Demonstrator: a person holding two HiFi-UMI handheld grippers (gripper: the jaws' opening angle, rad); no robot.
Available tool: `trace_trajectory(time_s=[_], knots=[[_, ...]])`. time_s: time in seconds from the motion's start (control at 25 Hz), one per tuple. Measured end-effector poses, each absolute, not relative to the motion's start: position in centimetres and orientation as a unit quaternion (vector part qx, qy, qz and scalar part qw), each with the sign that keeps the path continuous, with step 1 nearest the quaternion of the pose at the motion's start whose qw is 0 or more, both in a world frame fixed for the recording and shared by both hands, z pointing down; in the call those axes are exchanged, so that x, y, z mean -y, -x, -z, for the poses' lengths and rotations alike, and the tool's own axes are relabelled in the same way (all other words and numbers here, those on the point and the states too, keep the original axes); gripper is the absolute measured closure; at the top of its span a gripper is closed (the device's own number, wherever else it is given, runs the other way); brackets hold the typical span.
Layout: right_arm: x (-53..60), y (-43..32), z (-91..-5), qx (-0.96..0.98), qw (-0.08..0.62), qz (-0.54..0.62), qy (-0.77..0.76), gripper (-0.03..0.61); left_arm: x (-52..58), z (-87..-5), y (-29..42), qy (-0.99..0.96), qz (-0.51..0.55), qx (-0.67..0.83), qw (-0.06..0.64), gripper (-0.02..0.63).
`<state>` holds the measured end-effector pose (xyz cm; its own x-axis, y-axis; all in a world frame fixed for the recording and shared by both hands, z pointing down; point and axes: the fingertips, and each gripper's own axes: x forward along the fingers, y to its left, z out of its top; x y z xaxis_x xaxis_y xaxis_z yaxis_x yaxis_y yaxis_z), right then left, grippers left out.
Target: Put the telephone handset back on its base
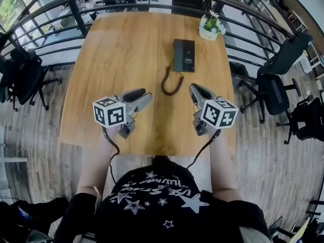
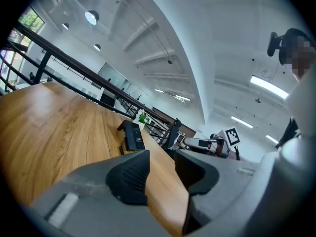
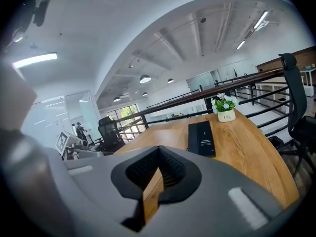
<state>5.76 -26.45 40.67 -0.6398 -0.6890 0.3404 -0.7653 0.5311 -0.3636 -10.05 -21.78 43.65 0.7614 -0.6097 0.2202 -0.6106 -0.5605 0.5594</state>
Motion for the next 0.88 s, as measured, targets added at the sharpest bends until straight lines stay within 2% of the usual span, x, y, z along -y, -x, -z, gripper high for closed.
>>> trace_trajectory(time_s=[0.52, 0.72, 0.88], knots=[[16.2, -1.6, -40.8, 0.863, 0.110, -0.228, -0.436, 0.577, 10.5, -43.0, 13.8, -0.891, -0.001, 0.334, 0.308, 0.451], [11.4, -0.4, -41.6, 0.860, 0.115, -0.230, -0.441, 0.577, 6.5, -43.3, 15.4, -0.892, -0.029, 0.363, 0.268, 0.472], [7.5, -0.1, -42.6, 0.853, 0.122, -0.234, -0.450, 0.577, 3.9, -44.1, 17.0, -0.877, -0.086, 0.416, 0.226, 0.515]])
